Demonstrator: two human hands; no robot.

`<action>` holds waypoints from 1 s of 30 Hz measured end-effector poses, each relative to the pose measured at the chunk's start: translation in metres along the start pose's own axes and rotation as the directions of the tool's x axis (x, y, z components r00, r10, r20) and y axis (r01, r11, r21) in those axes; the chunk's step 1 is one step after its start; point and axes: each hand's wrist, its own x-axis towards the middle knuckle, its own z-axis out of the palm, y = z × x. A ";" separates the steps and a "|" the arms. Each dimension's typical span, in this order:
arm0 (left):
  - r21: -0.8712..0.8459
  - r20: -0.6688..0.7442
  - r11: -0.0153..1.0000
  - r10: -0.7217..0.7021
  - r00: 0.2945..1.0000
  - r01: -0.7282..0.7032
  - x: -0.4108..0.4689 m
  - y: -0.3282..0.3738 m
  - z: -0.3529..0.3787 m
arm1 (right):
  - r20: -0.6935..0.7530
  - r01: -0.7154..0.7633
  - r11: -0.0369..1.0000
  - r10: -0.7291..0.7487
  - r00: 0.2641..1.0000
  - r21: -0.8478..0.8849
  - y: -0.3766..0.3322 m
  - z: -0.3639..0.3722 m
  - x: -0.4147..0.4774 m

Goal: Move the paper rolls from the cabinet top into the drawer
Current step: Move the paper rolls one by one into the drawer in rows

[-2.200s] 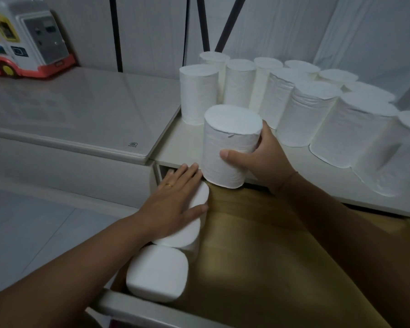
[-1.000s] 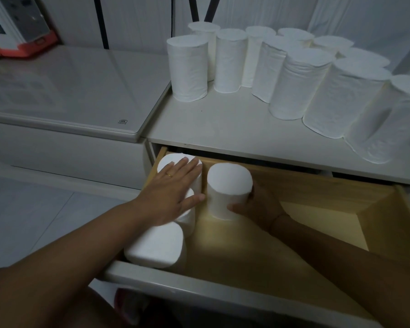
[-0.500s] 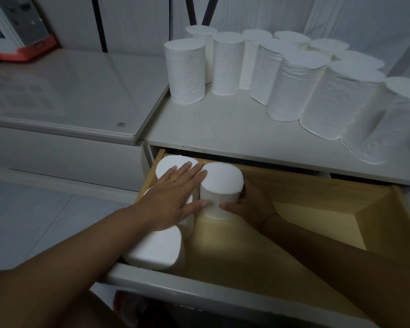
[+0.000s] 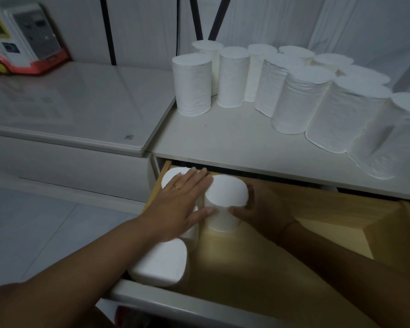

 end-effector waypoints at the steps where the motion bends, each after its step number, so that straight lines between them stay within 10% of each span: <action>1: -0.010 -0.035 1.000 -0.010 0.999 0.010 0.002 -0.001 -0.003 | -0.037 0.011 1.000 -0.012 0.999 -0.028 -0.007 -0.008 0.000; 8: -0.002 -0.146 0.999 -0.051 0.988 0.052 0.015 -0.008 -0.022 | -0.314 0.103 0.989 -0.066 0.947 0.104 -0.065 -0.030 0.060; 30: -0.034 -0.160 0.998 -0.058 0.985 0.053 0.027 -0.026 -0.008 | -0.423 -0.011 0.913 0.200 0.884 0.408 -0.120 0.026 0.267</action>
